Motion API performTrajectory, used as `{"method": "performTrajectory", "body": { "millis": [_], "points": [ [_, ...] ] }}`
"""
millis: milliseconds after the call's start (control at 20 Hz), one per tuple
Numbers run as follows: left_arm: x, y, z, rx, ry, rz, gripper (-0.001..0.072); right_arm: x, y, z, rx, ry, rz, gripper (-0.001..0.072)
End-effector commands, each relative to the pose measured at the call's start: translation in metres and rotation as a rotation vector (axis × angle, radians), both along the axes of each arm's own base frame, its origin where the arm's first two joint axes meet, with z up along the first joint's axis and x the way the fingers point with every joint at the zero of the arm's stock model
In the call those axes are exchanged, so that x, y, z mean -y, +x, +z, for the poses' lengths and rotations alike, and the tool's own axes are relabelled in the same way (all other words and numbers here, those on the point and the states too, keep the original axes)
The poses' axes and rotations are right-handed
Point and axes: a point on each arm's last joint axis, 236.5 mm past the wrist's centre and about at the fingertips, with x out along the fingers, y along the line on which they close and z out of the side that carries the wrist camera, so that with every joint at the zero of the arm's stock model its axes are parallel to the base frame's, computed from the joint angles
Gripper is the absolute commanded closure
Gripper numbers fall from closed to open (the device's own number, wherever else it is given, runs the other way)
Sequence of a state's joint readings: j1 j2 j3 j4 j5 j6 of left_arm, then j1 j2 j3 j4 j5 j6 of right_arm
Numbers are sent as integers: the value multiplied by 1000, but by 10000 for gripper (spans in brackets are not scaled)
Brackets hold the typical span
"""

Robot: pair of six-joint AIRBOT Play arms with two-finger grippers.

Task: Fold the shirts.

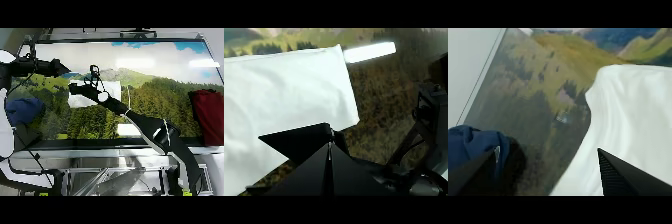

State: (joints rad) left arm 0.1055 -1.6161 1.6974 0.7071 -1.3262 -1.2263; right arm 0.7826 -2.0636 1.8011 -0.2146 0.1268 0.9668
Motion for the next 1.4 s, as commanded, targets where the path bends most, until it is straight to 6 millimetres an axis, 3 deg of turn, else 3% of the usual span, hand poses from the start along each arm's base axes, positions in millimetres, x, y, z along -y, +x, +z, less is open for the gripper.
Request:
{"method": "performTrajectory", "body": {
  "millis": [0,50,100,150,200,300,350,450,500,550,600,700,800,1100,1300,1350],
  "points": [
    [7,-3,7,2,-51,-16,704,8,-8,45,105,-24,148,-2],
    [7,-4,6,-1,-51,-18,704,23,-5,60,121,-30,195,3],
    [7,-5,7,-4,-52,-23,704,44,-3,73,121,-43,247,89],
    [8,-8,6,-12,-52,-32,704,67,-1,79,100,-65,291,241],
    [8,-10,5,-19,-52,-40,704,96,3,81,56,-94,308,275],
    [9,-13,5,-26,-52,-49,704,167,19,67,-108,-167,255,259],
    [9,-13,5,-28,-52,-51,704,205,25,53,-199,-217,219,189],
    [10,-15,4,-32,-52,-56,704,268,29,21,-364,-295,143,184],
    [10,-15,4,-32,-52,-56,704,290,31,4,-424,-313,105,177],
    [10,-15,4,-32,-52,-56,704,303,31,-11,-468,-313,81,115],
    [10,-15,4,-32,-52,-56,704,310,29,-29,-518,-306,67,48],
    [10,-15,4,-32,-51,-56,704,312,26,-62,-596,-304,65,46],
    [10,-15,4,-32,-52,-57,704,295,22,-83,-659,-238,89,0],
    [10,-15,4,-25,-48,-62,704,232,21,-115,-709,-61,134,0],
    [10,-15,4,-18,-44,-68,704,207,17,-128,-698,-71,132,4],
    [10,-15,4,-18,-44,-68,703,203,17,-128,-689,-70,128,123]
  ]
}}
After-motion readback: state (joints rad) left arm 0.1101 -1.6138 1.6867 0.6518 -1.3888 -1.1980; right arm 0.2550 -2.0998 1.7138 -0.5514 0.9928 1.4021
